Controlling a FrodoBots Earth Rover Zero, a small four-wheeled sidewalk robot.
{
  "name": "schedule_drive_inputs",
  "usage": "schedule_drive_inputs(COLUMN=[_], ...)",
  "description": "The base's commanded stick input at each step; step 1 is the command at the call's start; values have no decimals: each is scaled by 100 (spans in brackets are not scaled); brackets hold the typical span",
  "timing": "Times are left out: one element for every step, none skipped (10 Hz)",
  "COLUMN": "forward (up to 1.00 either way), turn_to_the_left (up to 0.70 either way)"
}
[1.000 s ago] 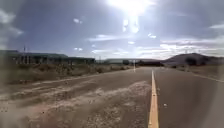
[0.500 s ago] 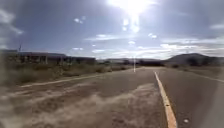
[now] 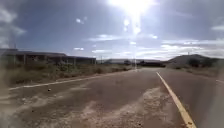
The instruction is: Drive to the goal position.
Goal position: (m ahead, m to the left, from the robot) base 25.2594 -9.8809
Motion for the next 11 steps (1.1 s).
schedule_drive_inputs(forward=[100, 100, 100, 100, 100, 100, 100, 100, 100, 100, 100], turn_to_the_left=[0, 0, 0, 0, 0, 0, 0, 0, 0, 0, 0])
